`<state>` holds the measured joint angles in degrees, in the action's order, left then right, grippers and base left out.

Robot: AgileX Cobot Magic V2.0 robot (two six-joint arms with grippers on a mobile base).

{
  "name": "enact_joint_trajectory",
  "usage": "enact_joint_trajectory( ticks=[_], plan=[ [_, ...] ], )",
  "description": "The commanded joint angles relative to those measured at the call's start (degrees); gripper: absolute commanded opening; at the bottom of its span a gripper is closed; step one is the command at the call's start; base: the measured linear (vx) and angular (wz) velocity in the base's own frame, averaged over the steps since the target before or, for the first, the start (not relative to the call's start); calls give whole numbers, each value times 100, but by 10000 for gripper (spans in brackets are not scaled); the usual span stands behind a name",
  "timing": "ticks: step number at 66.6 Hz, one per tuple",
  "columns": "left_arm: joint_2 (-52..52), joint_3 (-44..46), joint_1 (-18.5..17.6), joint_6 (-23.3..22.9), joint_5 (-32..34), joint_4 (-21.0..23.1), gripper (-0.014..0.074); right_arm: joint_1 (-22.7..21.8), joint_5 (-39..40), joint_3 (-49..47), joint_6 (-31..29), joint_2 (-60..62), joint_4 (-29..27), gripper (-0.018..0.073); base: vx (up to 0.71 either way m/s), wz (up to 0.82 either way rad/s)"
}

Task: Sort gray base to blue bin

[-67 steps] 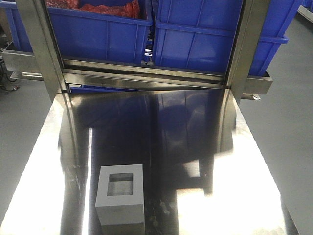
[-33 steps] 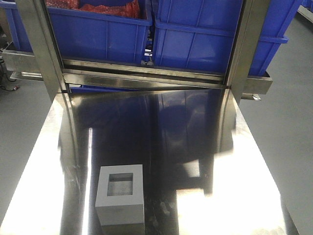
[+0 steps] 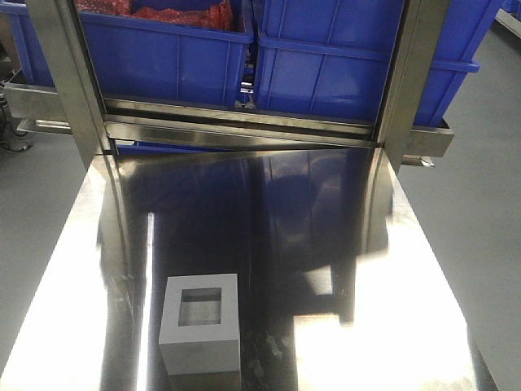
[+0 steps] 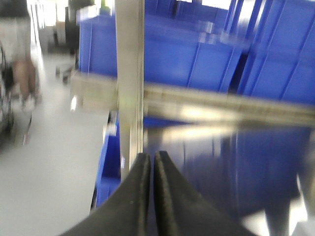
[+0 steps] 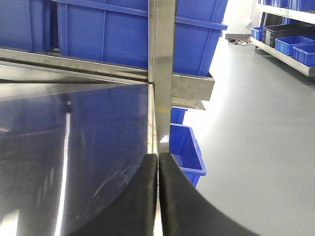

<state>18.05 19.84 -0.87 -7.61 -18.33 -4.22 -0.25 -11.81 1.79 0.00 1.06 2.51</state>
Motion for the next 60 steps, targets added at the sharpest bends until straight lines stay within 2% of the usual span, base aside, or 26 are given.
enact_joint_trajectory(
  ticks=[1,8,19,43,54,60],
  plan=[
    [561,508,-41,-45,-380,59,-7,-6,455,32,-69,42,49,-5,0,0],
    [938,722,-41,-45,-919,59,-7,-6,455,32,-69,42,49,-5,0,0],
    [1191,725,-41,-45,-1359,53,-7,-6,455,32,-69,42,49,-5,0,0],
    [1179,725,-41,-94,-1176,148,15,-6,455,32,-69,42,49,-5,0,0],
    [1179,725,-41,-94,-1090,148,85,-6,455,32,-69,42,49,-5,0,0],
    [1179,725,-41,-94,-1085,148,153,-6,455,32,-69,42,49,-5,0,0]
  ],
)
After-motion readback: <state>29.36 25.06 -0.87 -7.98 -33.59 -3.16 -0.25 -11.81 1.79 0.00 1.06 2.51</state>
